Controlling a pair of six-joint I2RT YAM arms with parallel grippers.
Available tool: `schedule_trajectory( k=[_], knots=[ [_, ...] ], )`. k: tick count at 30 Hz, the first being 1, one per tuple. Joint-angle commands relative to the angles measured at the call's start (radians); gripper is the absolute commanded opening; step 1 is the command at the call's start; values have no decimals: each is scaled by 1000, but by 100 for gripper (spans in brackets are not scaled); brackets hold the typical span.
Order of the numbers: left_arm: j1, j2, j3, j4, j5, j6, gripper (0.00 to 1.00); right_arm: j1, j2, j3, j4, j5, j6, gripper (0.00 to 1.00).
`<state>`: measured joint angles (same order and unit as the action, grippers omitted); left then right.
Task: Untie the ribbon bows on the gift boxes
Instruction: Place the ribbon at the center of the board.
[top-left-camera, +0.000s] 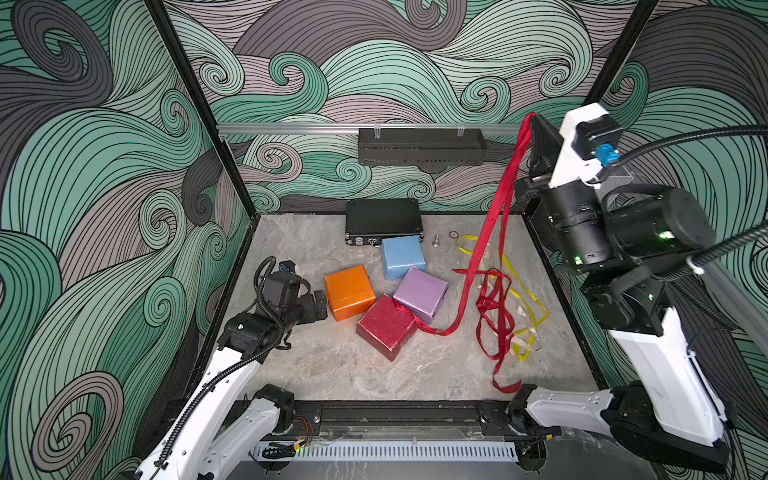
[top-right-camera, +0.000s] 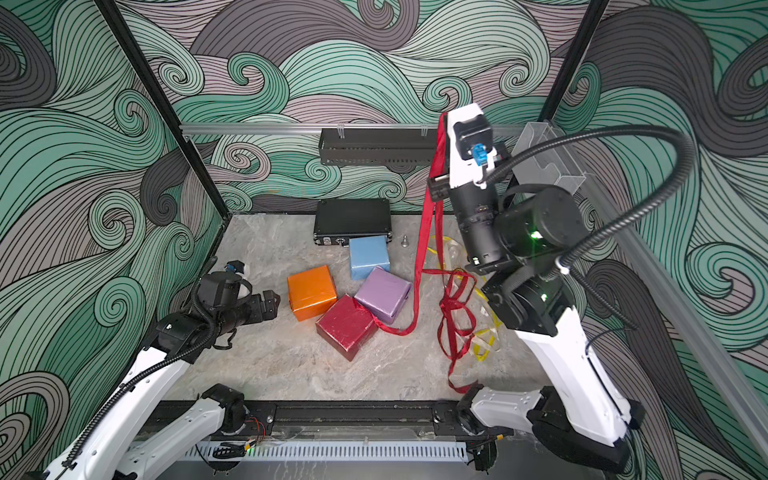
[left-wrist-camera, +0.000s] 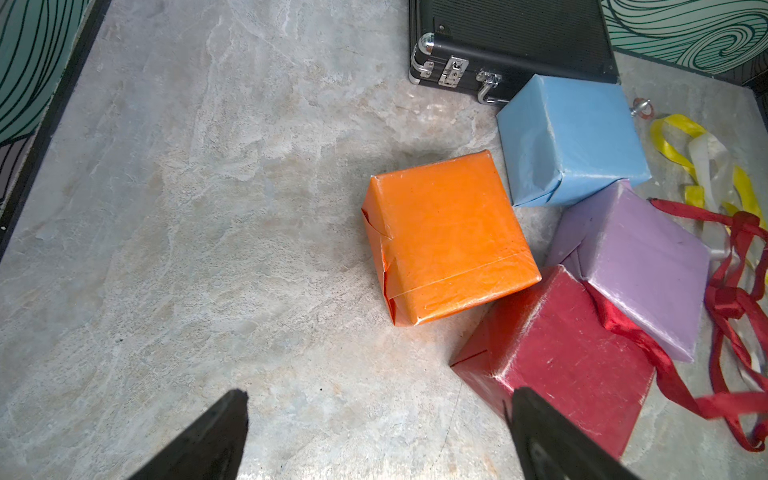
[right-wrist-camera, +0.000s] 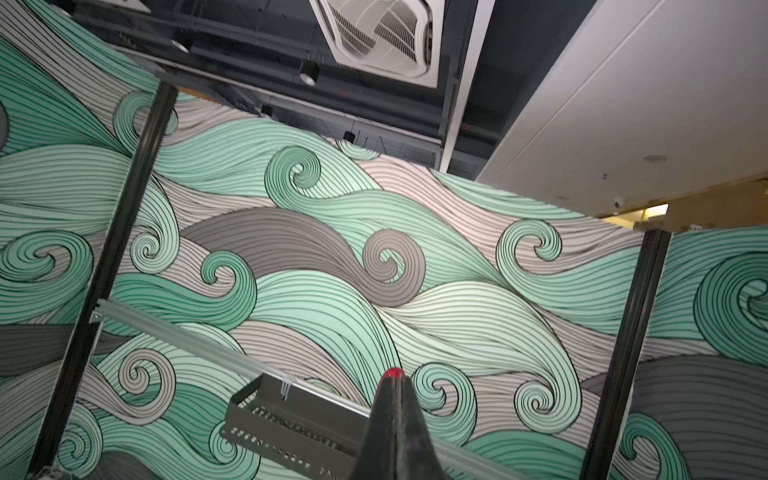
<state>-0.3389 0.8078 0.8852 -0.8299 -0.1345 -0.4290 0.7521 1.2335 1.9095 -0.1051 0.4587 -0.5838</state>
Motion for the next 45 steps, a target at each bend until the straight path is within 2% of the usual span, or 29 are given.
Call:
schedule_trajectory(
  k=[1,7,12,18,22,23,26,28,29,33,35,37,39,41,43,45],
  knots=[
    [-12,-5,8,-6,-7,9,98,-100,0,-37,-78,-5,176,0],
    [-32,-3,6,-6,-4,10,98,-361,31,-217,-197,-8,540,0],
    [-35,11,9,-2,12,15,98,-585,30,-427,-277,-191,886,0],
    [-35,18,10,0,28,15,98,-703,140,-583,-307,-379,1003,0],
    [-36,17,10,2,35,15,98,-721,143,-739,-260,-519,1108,0],
    [-35,16,9,3,37,16,98,-722,138,-793,-205,-559,1141,7],
    [-37,18,9,3,44,17,98,-722,132,-915,-154,-622,1216,61],
    [-35,18,10,3,47,17,98,-731,111,-981,-142,-605,1273,89],
    [-35,18,9,3,49,18,98,-742,94,-1020,-114,-618,1306,97],
    [-36,14,9,3,53,18,98,-824,-15,-1180,85,-748,1467,99],
    [-38,13,9,3,53,17,98,-815,-81,-1171,61,-736,1416,98],
    [-41,13,8,4,55,17,98,-738,-124,-1135,11,-711,1314,94],
    [-41,13,10,5,58,17,98,-617,-119,-1082,-72,-706,1209,91],
    [-41,13,11,5,59,18,98,-474,-47,-998,-200,-716,1086,85],
    [-42,11,8,5,59,17,98,-340,61,-905,-354,-712,975,75],
    [-46,10,8,3,55,17,98,-252,157,-841,-445,-670,915,66]
  ],
)
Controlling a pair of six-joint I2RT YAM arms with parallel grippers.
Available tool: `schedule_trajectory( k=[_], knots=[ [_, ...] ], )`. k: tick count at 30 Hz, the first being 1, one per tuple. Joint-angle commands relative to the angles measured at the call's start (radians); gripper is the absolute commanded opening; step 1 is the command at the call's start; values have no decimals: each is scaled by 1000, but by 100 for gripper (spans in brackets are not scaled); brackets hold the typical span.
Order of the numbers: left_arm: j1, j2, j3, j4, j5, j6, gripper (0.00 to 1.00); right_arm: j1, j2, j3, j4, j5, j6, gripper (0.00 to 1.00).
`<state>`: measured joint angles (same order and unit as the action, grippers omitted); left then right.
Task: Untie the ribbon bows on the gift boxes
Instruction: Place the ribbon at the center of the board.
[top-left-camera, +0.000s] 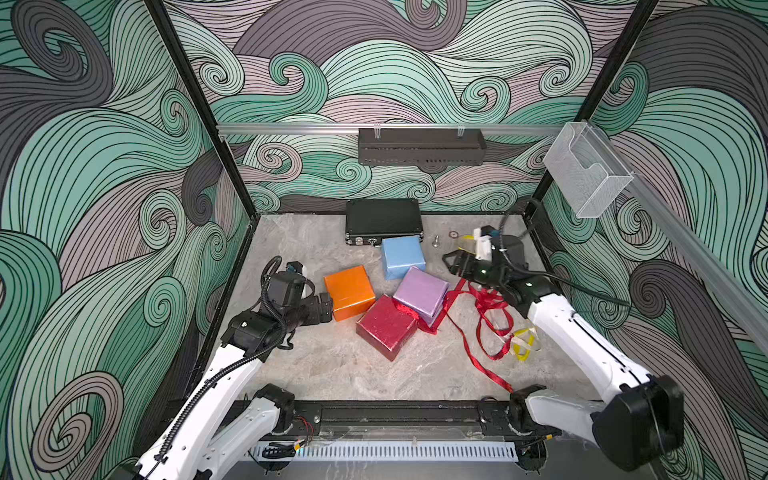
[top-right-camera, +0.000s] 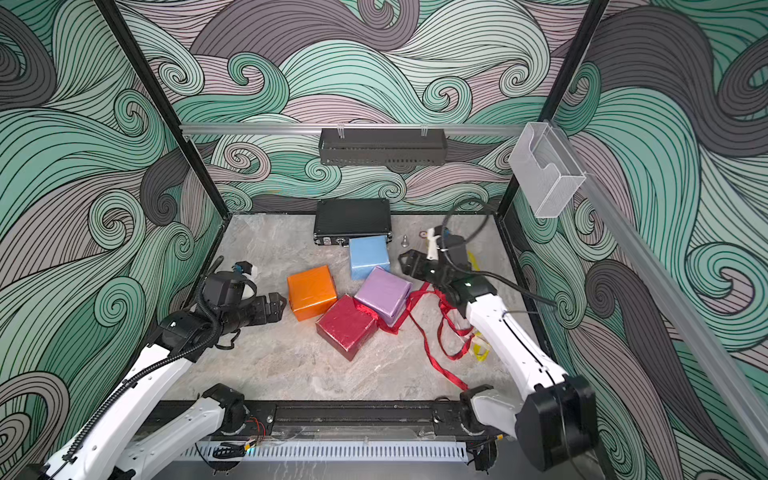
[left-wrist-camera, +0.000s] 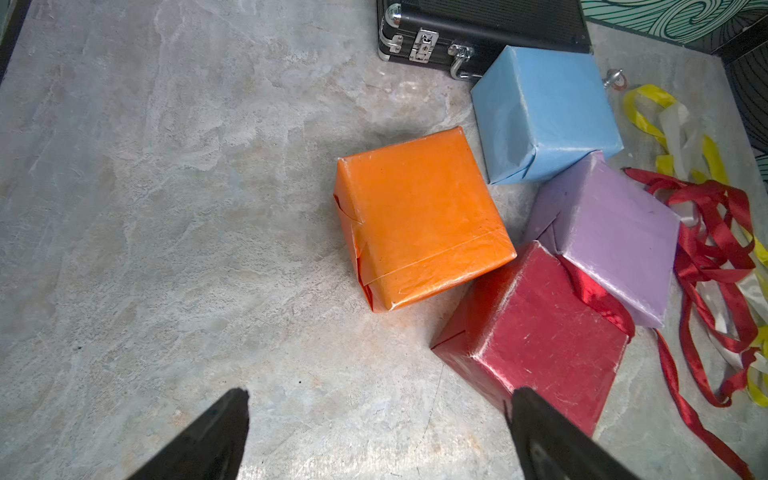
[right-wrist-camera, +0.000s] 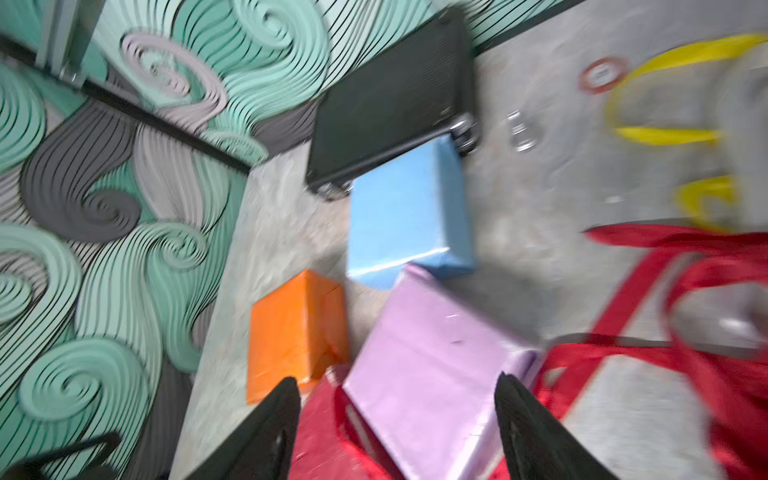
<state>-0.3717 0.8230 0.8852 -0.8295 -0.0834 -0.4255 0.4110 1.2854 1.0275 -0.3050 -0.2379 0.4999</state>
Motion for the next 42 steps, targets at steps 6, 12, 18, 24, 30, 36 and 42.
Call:
schedule_trajectory(
  k=[6,12,18,24,30,36,42],
  knots=[
    [-30,-5,8,0,-13,12,98,217,251,127,-310,70,-238,53],
    [-31,3,9,-2,-15,11,98,288,358,198,-344,54,-280,52],
    [-33,1,11,-2,-16,12,98,322,379,208,-329,37,-275,52],
    [-34,2,9,-2,-18,12,98,325,425,229,-330,71,-270,53],
    [-37,5,10,-3,-22,12,98,327,459,259,-336,80,-271,48],
    [-38,5,9,-4,-26,12,98,343,451,246,-338,49,-282,27],
    [-40,7,10,-5,-26,11,98,343,397,226,-337,42,-276,4]
  ],
)
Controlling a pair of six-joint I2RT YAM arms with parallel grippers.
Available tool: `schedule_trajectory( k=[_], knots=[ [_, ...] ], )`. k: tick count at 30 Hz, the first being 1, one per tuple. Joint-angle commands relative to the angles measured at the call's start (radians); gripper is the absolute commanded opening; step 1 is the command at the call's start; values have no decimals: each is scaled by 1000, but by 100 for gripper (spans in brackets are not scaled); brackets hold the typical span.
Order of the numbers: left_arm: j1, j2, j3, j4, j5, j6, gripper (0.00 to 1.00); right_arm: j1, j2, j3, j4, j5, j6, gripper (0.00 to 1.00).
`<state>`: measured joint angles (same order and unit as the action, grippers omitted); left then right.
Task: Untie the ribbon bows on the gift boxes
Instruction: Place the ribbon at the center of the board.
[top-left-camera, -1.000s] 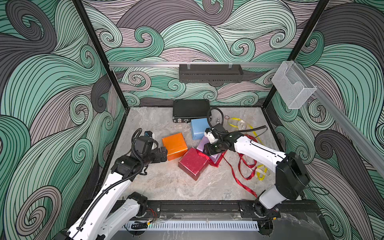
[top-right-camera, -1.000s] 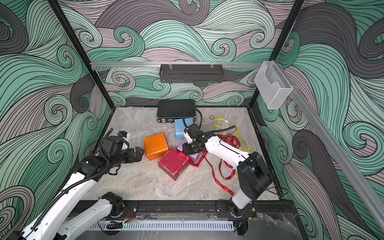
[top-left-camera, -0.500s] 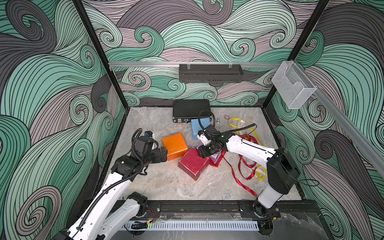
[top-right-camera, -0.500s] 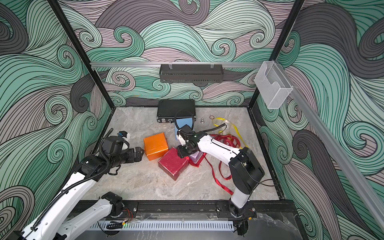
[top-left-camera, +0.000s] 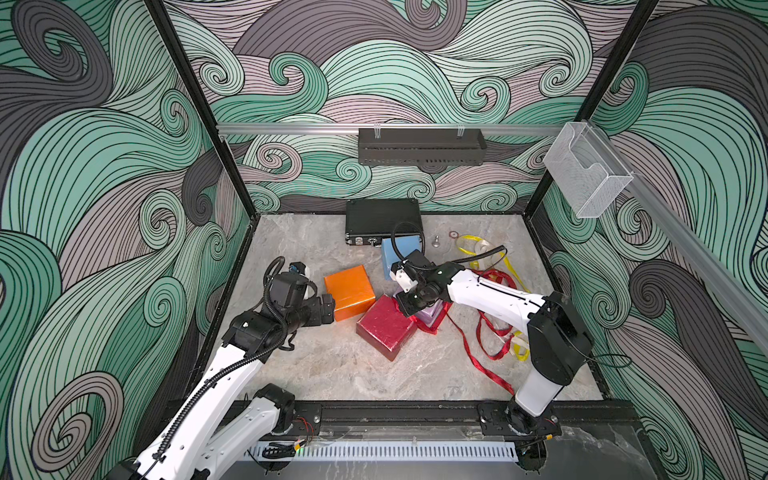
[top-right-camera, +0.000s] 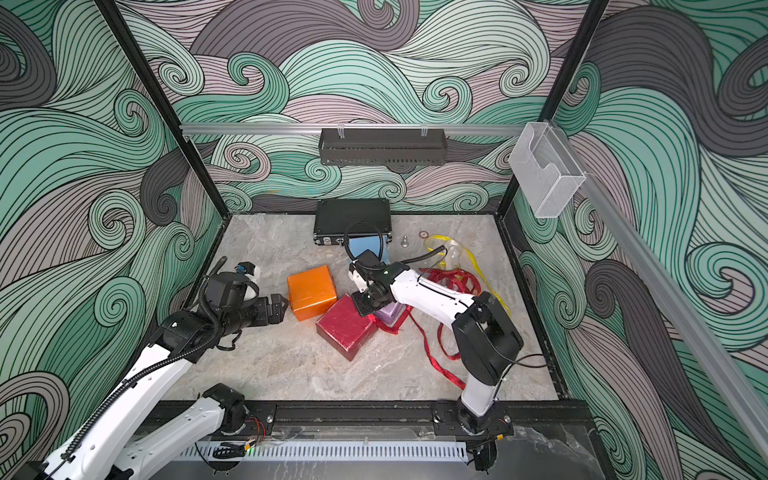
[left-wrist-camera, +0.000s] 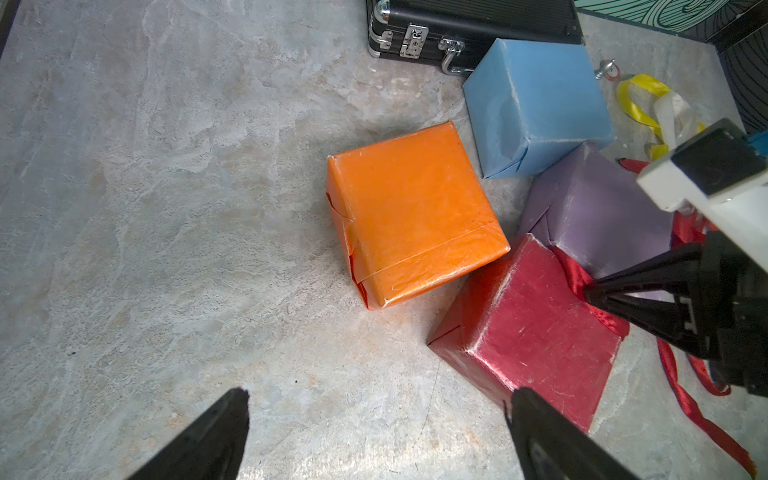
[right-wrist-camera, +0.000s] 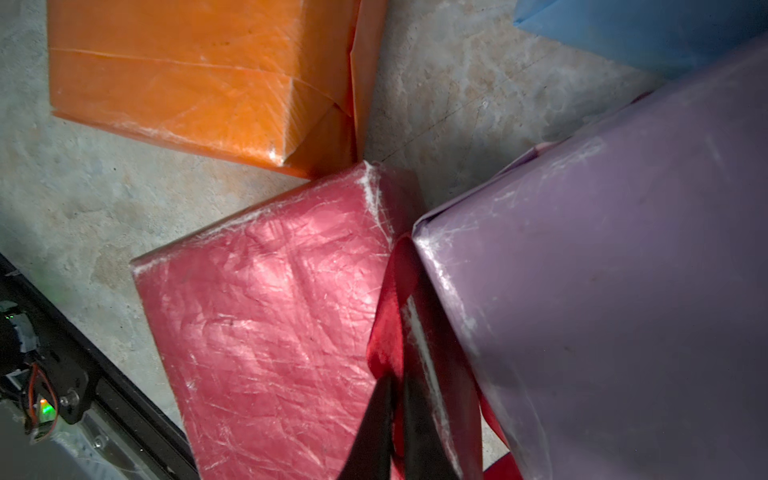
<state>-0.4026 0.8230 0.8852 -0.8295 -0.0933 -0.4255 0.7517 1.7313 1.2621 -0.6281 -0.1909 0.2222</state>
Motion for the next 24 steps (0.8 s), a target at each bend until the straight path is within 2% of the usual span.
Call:
schedule_trajectory(
  k=[1,8,15,19,24],
  knots=[
    [-9,7,10,-5,-16,11,98,3,-60,-6,-15,-4,2,1],
    [-14,7,10,-5,-17,13,98,1,-168,33,-16,15,27,0],
    [-21,11,11,-5,-13,14,99,-28,-357,122,-9,68,29,0],
    [-25,10,11,-6,-13,14,99,-92,-463,225,12,133,19,0],
    [-29,5,11,-6,-13,13,99,-229,-540,408,22,237,5,0]
  ],
)
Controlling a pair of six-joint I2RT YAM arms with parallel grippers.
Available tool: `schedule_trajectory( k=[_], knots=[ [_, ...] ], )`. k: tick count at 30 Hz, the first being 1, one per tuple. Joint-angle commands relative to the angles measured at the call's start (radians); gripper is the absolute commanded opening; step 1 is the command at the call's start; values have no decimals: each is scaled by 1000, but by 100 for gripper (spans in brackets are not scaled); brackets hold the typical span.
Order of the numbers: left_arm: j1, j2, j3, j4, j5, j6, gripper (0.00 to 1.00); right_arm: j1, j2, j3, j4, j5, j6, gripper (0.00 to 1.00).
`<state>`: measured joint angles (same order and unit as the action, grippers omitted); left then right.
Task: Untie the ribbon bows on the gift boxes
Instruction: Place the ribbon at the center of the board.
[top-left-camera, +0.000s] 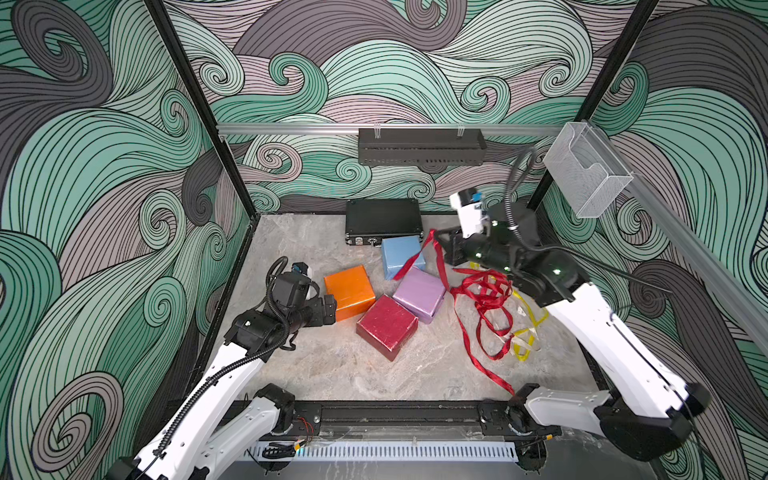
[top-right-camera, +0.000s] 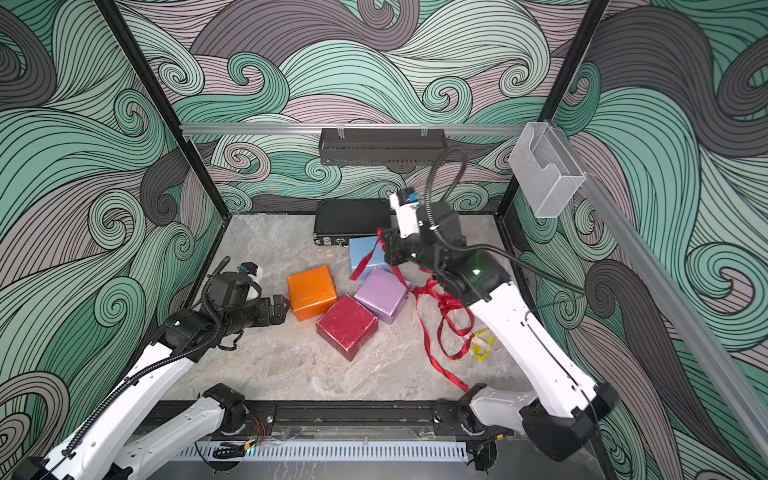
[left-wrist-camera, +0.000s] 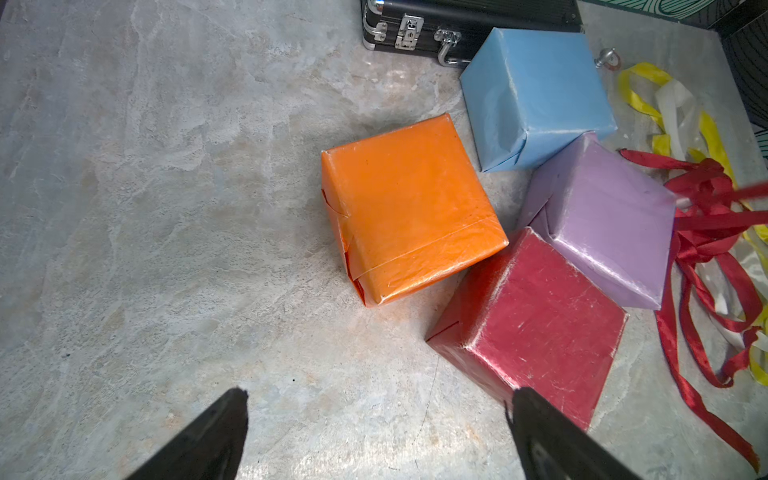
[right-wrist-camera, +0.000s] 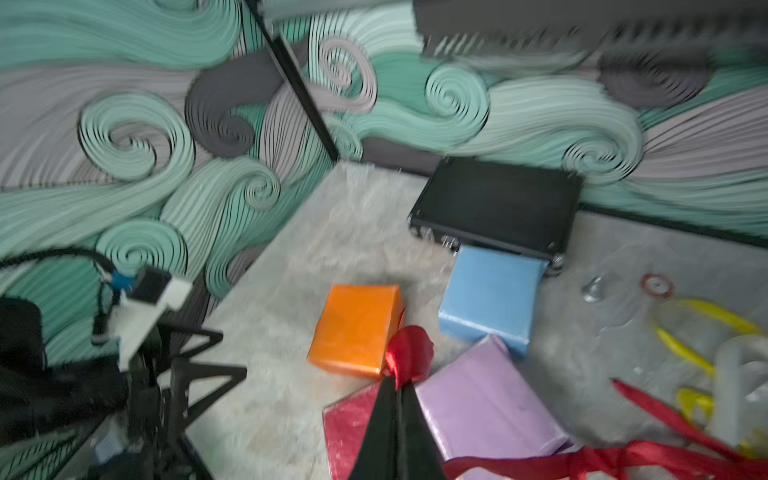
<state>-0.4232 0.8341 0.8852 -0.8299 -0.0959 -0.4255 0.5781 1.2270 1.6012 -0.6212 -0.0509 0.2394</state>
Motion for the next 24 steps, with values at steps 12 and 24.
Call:
schedule_trajectory(
  k=[12,24],
  knots=[
    [-21,-20,11,-5,-8,14,99,-375,-30,86,69,428,27,0],
    [-33,-24,11,-5,-16,14,99,-647,-95,-495,256,152,368,0]
  ],
)
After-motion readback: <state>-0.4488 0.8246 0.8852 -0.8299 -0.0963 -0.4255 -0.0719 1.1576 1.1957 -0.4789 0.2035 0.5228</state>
